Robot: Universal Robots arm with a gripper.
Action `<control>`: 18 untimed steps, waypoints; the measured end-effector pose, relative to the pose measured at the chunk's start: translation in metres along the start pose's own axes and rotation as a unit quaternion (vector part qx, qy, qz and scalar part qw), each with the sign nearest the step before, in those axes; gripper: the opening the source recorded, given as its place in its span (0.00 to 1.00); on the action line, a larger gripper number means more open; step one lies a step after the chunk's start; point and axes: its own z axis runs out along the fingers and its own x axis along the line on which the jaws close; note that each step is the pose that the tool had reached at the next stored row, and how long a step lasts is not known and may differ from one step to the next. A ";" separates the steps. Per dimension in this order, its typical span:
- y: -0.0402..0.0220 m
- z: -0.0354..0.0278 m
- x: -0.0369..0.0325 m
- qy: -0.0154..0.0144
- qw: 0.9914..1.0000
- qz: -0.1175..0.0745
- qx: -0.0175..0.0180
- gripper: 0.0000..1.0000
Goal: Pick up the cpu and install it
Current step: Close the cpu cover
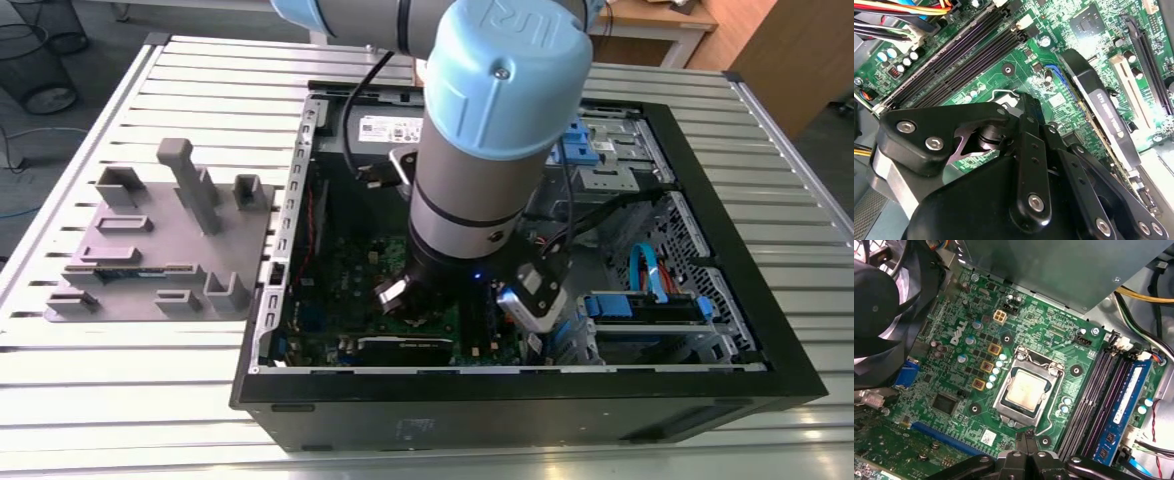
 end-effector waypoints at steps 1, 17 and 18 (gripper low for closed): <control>0.0000 0.0008 0.0001 0.000 1.000 0.000 0.000 0.11; -0.0006 0.0127 0.0035 0.000 1.000 0.000 0.000 0.11; -0.0006 0.0134 0.0035 0.000 1.000 0.000 0.000 0.11</control>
